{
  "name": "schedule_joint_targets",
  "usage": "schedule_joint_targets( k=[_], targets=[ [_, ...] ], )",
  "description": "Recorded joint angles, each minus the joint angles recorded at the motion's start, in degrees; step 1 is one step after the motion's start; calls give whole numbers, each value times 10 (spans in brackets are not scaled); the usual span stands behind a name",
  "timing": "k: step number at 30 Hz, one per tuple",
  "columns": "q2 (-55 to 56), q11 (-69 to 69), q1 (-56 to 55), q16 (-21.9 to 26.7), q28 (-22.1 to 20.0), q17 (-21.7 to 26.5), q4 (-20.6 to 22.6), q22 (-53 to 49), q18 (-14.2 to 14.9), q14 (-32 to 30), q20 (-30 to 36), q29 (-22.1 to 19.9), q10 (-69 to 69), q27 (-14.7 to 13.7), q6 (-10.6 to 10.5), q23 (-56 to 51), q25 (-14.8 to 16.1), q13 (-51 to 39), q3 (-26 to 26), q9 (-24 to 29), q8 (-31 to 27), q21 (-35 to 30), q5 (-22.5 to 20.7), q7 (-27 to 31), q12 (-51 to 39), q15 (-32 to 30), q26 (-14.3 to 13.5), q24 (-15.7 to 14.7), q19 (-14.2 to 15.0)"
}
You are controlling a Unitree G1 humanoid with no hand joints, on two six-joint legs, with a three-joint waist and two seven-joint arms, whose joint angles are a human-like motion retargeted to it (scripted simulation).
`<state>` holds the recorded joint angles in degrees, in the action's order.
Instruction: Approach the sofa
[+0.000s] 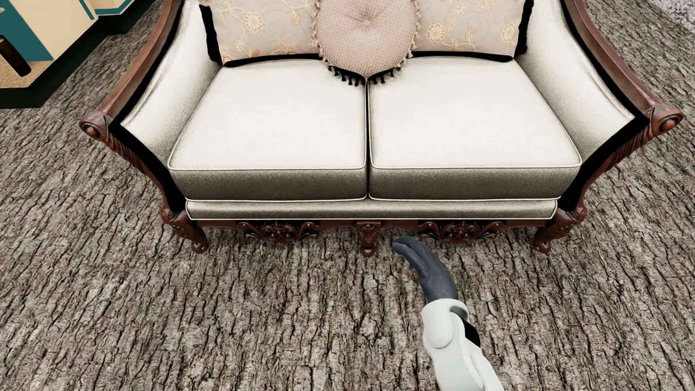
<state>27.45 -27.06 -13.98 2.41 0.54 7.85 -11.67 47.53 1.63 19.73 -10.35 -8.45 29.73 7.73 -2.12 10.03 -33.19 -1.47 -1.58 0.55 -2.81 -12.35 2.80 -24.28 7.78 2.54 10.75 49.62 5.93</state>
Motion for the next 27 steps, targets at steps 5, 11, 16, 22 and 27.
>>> schedule_joint_targets(
  k=[5, 11, 16, 22, 27],
  targets=[
    [-46, -62, 50, 15, 28, 23, 42, -10, 3, -18, 49, 109, -91, 122, 23, 224, -83, 38, 7, -7, 35, -39, 49, 18, -38, 82, -38, 24, -18],
    [-165, 81, 46, -17, -54, 7, 70, -55, 6, -31, -23, 174, -119, 169, 50, 436, -10, 146, 3, -27, 152, -82, 82, 111, -48, 95, -69, -51, -10],
    [-171, 71, 50, -23, -35, 16, 61, -8, 13, -23, -50, 146, -110, 163, 50, 409, 17, 151, 10, -28, 164, -66, 76, 117, 3, 107, -27, -42, -17],
    [-166, 70, 58, -19, 37, 23, 42, 57, 20, -11, -53, 49, -100, 115, 39, 315, 19, 65, 13, -28, 139, -44, 57, 90, 40, 114, 30, 20, -21],
    [-163, 68, 57, -32, -8, 27, 35, -1, 25, -14, -67, 34, -106, 87, 31, 251, 12, 42, 5, -28, 140, -48, 51, 90, 47, 119, -16, 11, -26]
  ],
)
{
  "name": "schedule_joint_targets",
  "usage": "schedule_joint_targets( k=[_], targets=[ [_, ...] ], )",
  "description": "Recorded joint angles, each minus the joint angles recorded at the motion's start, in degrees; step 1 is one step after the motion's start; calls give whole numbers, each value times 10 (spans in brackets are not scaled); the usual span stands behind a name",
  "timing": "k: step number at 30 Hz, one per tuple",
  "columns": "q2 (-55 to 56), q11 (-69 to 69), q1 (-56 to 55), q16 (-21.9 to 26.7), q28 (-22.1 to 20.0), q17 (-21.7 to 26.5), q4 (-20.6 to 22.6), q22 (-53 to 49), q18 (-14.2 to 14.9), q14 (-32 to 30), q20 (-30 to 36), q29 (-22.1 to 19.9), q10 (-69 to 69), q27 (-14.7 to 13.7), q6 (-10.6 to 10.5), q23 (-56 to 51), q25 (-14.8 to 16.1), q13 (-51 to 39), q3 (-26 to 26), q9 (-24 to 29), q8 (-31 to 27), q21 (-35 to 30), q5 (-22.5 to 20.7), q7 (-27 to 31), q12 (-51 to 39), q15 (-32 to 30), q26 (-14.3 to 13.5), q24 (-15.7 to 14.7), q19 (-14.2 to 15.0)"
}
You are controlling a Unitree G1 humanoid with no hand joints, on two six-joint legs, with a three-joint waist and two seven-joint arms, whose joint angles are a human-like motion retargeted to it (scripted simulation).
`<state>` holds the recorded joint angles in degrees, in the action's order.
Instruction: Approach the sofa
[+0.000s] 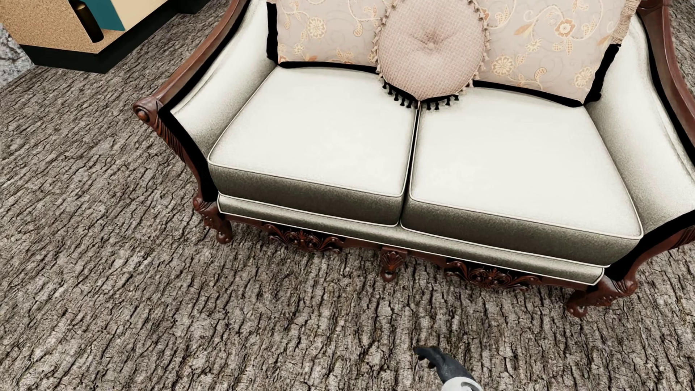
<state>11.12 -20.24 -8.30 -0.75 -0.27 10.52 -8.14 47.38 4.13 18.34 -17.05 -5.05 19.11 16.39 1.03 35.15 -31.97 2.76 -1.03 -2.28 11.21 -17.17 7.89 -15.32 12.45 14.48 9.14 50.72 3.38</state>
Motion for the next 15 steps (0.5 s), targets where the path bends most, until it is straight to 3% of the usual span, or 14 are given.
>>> schedule_joint_targets(
  k=[4, 9, 13, 15],
  targets=[
    [-1, -9, -11, 11, 6, -1, 2, -39, 3, -5, 33, 14, 5, 9, -4, 25, 3, 17, 0, 2, 22, -8, 5, 22, -22, 6, -30, -4, -4],
    [-8, -11, -15, 23, -1, -3, 7, -81, 9, -3, 56, 32, 0, 47, -9, 122, 19, 43, 1, 4, 48, -29, 10, 47, -29, 18, -52, -34, -8],
    [9, -43, -28, 26, -9, 7, 7, -70, 14, 26, 50, 76, 15, 62, -11, 162, 32, 58, 1, 7, 47, -54, 15, 58, -19, 57, -44, -40, -5],
    [18, -69, -60, 29, -14, 13, 2, -56, 7, 53, 43, 72, 79, 69, -13, 161, 46, 63, -1, 13, 50, -45, 18, 68, -6, 85, -33, -34, 3]
  ],
)
